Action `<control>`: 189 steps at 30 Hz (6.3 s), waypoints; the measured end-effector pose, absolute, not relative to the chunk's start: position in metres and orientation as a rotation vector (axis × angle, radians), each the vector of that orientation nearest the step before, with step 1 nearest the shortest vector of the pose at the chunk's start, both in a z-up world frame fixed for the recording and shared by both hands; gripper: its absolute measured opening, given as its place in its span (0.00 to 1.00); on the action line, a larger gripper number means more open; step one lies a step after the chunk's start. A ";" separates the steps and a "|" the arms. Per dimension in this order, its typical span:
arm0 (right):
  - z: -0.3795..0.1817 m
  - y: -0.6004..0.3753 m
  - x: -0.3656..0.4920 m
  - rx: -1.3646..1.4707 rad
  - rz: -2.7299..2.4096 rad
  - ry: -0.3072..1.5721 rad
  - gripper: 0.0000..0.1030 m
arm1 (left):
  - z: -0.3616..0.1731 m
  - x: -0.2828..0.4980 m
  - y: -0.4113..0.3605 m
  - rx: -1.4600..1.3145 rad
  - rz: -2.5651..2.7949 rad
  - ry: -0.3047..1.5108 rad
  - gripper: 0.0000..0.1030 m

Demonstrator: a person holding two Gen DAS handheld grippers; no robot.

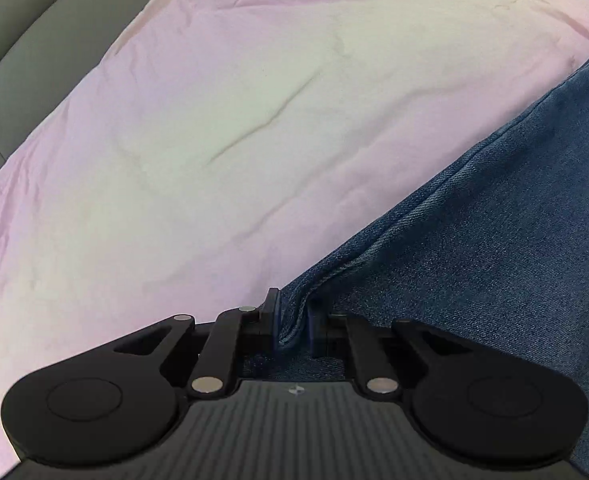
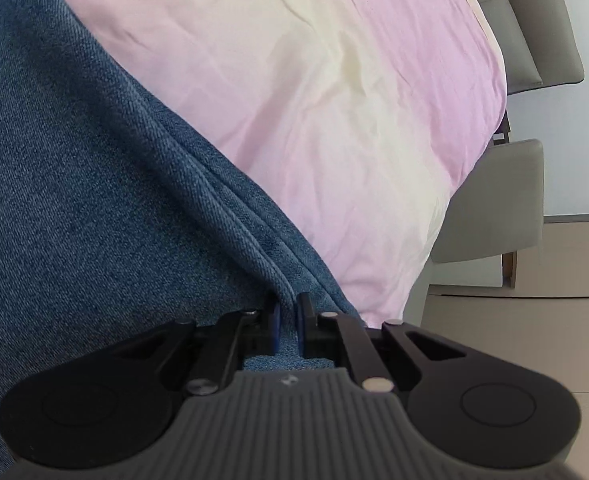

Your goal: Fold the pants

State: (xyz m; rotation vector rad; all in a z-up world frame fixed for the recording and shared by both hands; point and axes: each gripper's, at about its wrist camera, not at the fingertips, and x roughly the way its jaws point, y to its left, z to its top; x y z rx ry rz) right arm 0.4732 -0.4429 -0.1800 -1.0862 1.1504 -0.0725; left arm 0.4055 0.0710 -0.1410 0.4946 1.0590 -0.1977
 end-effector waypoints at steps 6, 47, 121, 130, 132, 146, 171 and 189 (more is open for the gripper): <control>-0.168 -0.443 0.464 -1.059 -0.108 1.102 0.49 | -0.123 0.386 0.071 0.534 -0.129 0.995 0.79; -0.109 -0.666 0.313 0.449 -0.500 0.898 0.49 | -0.136 0.269 0.245 -0.547 0.461 0.985 0.61; -0.141 -0.487 0.224 0.195 -0.089 0.800 0.40 | -0.136 0.188 -0.003 -0.159 -0.157 1.107 0.17; -0.132 -0.466 0.281 0.034 -0.015 0.832 0.42 | -0.096 0.275 0.055 -0.041 -0.078 0.914 0.24; -0.135 -0.464 0.303 0.012 -0.013 0.854 0.42 | -0.105 0.299 0.071 -0.035 -0.029 0.919 0.24; -0.164 -0.451 0.451 -0.086 -0.068 0.929 0.58 | -0.156 0.394 0.133 -0.201 0.108 0.960 0.07; -0.083 -0.651 0.320 0.417 -0.348 0.861 0.54 | -0.105 0.325 -0.103 0.024 -0.521 0.881 0.21; -0.169 -0.713 0.337 0.711 -0.316 0.819 0.44 | -0.142 0.329 -0.259 0.220 -0.840 0.949 0.18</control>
